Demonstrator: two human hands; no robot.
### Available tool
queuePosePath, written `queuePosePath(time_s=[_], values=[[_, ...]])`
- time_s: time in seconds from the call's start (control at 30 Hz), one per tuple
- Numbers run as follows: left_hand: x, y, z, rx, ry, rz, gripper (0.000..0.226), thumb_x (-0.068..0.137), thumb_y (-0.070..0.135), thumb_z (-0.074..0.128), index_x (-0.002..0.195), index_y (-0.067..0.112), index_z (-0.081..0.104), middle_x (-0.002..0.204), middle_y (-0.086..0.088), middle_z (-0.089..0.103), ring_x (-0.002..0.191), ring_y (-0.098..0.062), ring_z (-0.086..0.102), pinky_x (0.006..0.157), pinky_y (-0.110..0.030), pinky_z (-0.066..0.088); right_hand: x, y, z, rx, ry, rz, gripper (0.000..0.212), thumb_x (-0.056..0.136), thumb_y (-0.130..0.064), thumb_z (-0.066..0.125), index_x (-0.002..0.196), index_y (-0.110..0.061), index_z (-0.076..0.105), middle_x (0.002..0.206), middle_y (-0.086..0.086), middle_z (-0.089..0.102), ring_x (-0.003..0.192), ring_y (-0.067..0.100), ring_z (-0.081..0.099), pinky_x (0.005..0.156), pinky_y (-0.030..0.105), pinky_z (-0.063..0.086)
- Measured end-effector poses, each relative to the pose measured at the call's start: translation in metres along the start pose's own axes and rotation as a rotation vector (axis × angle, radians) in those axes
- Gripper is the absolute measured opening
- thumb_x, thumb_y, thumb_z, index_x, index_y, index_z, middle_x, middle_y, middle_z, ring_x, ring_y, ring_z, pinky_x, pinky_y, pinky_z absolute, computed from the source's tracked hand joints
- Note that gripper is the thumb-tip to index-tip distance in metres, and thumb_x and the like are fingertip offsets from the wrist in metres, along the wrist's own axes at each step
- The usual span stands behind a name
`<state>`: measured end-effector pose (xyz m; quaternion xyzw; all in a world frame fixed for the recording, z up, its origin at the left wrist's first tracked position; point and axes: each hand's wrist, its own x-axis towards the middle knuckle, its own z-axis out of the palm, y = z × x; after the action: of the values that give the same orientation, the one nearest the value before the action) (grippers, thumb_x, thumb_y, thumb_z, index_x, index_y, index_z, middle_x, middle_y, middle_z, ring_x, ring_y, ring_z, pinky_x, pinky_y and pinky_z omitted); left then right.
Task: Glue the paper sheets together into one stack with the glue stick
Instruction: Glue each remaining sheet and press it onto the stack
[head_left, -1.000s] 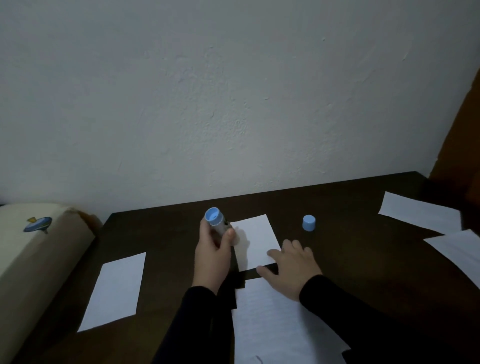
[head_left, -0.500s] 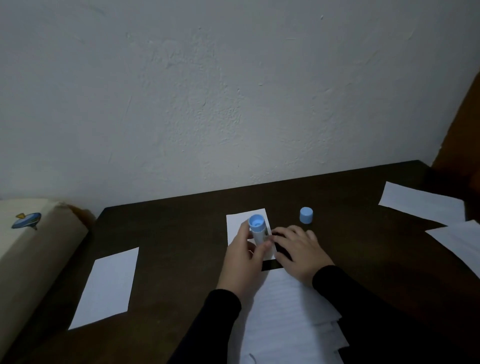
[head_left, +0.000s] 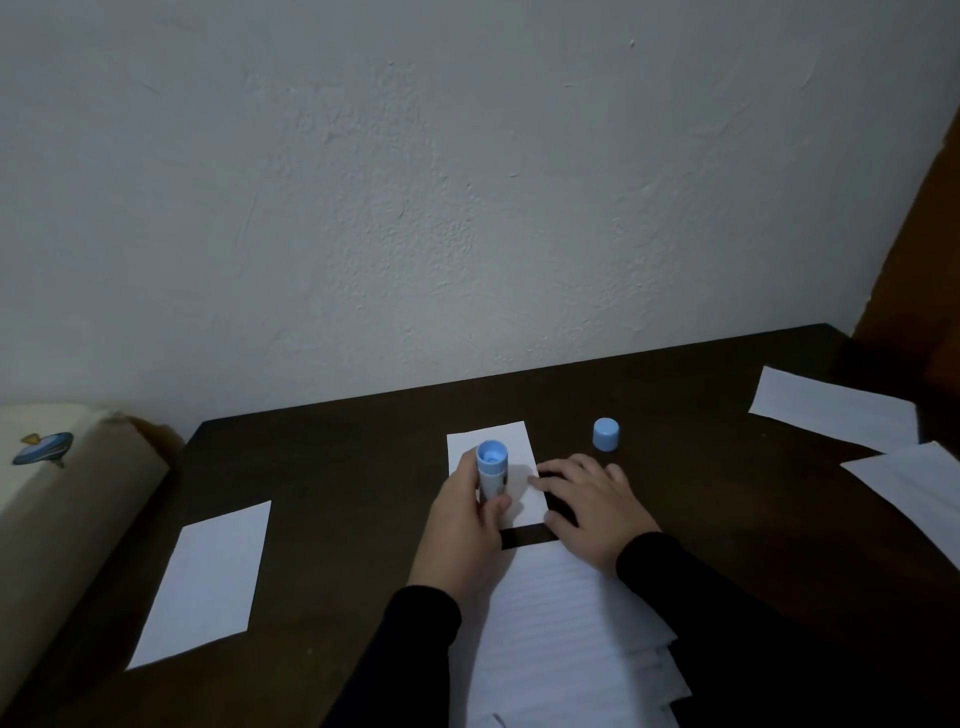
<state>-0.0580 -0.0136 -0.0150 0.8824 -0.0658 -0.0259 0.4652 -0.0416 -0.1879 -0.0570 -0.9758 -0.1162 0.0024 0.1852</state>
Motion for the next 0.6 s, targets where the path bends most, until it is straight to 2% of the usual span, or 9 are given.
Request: queuePosePath(time_s=[0.13,0.27,0.37,0.47,0.53,0.6], values=[[0.0,-0.004,-0.013,0.057,0.019,-0.056,0.042,0.094,0.018,0.055,0.131,0.032,0.041,0.123,0.012,0.054,0.114,-0.006,0.052,0.101,-0.035,0.046,0.0,0.0,0.0,-0.015,-0.012,0.015,0.046,0.096,-0.036,0.042,0.143,-0.035,0.04,0.148,-0.017,0.033,0.138,0.01,0.021,0.112,0.038,0.018],[-0.007,-0.009,-0.02,0.016,0.048,-0.107,0.045,0.094,0.017,0.056,0.134,0.03,0.042,0.129,0.011,0.053,0.121,-0.008,0.049,0.104,-0.039,0.044,0.0,-0.004,-0.002,-0.042,-0.044,0.035,0.046,0.097,-0.035,0.041,0.144,-0.034,0.039,0.149,-0.016,0.032,0.139,0.011,0.021,0.112,0.039,0.017],[-0.02,-0.011,-0.023,-0.052,0.103,-0.102,0.047,0.094,0.018,0.056,0.136,0.032,0.039,0.128,0.013,0.053,0.122,-0.007,0.049,0.104,-0.036,0.043,-0.001,-0.011,-0.008,-0.094,-0.102,0.054,0.048,0.098,-0.034,0.04,0.146,-0.032,0.036,0.152,-0.013,0.028,0.141,0.013,0.02,0.113,0.041,0.019],[-0.026,-0.008,-0.032,-0.199,0.247,-0.114,0.046,0.094,0.02,0.056,0.135,0.031,0.038,0.116,0.017,0.054,0.115,-0.007,0.052,0.098,-0.03,0.044,-0.002,-0.02,-0.017,-0.146,-0.176,0.064,0.05,0.1,-0.033,0.039,0.149,-0.028,0.03,0.159,-0.009,0.018,0.147,0.016,0.007,0.116,0.048,0.014],[-0.027,-0.004,-0.038,-0.317,0.327,-0.144,0.048,0.094,0.022,0.057,0.136,0.031,0.036,0.116,0.015,0.053,0.113,-0.008,0.052,0.097,-0.033,0.044,-0.003,-0.026,-0.02,-0.201,-0.239,0.05,0.054,0.1,-0.036,0.038,0.151,-0.025,0.025,0.162,-0.009,0.006,0.149,0.018,-0.007,0.117,0.054,0.006],[-0.027,-0.001,-0.042,-0.365,0.353,-0.153,0.048,0.094,0.023,0.057,0.136,0.032,0.036,0.117,0.012,0.052,0.113,-0.01,0.051,0.1,-0.038,0.045,-0.004,-0.03,-0.022,-0.22,-0.28,0.064,0.057,0.1,-0.039,0.037,0.153,-0.023,0.021,0.162,-0.007,0.003,0.148,0.018,-0.009,0.117,0.055,0.004]])
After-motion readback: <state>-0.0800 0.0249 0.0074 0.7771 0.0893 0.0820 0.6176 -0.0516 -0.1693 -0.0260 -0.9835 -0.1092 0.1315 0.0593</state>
